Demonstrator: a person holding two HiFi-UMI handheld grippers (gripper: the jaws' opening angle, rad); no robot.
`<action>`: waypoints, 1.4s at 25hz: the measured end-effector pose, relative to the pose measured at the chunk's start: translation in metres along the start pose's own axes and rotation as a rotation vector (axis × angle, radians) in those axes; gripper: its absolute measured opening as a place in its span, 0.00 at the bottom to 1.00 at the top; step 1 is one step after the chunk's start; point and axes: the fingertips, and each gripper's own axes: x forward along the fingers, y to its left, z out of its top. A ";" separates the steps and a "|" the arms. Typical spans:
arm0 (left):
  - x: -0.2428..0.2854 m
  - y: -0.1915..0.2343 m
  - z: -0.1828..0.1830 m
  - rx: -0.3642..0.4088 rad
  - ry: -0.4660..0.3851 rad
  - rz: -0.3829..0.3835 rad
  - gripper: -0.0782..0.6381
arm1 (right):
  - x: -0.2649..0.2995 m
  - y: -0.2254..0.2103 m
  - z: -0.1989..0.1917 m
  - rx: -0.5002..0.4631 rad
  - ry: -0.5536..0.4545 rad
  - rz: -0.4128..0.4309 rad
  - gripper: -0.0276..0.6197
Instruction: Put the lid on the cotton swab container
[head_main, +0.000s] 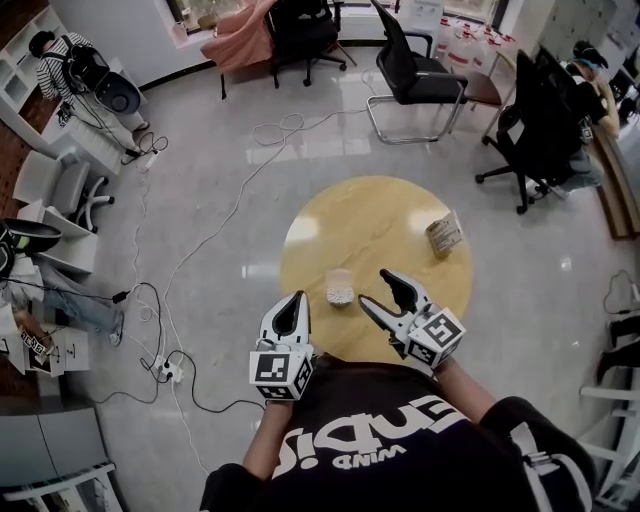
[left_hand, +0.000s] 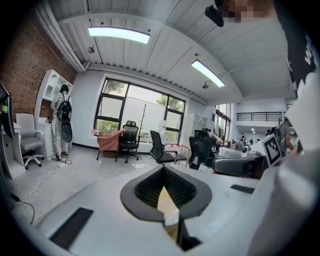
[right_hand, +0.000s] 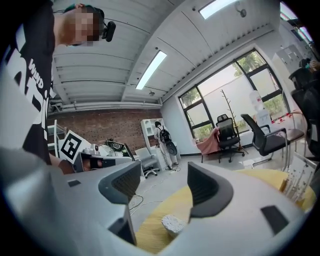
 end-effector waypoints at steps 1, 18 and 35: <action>0.002 0.000 -0.001 -0.002 0.004 -0.002 0.12 | 0.002 0.001 0.000 -0.008 -0.002 0.013 0.48; 0.014 0.003 -0.007 -0.004 0.026 -0.025 0.12 | 0.027 -0.016 -0.095 -0.054 0.253 0.098 0.55; 0.002 0.015 -0.012 -0.004 0.043 0.015 0.12 | 0.050 -0.036 -0.201 -0.047 0.519 0.126 0.55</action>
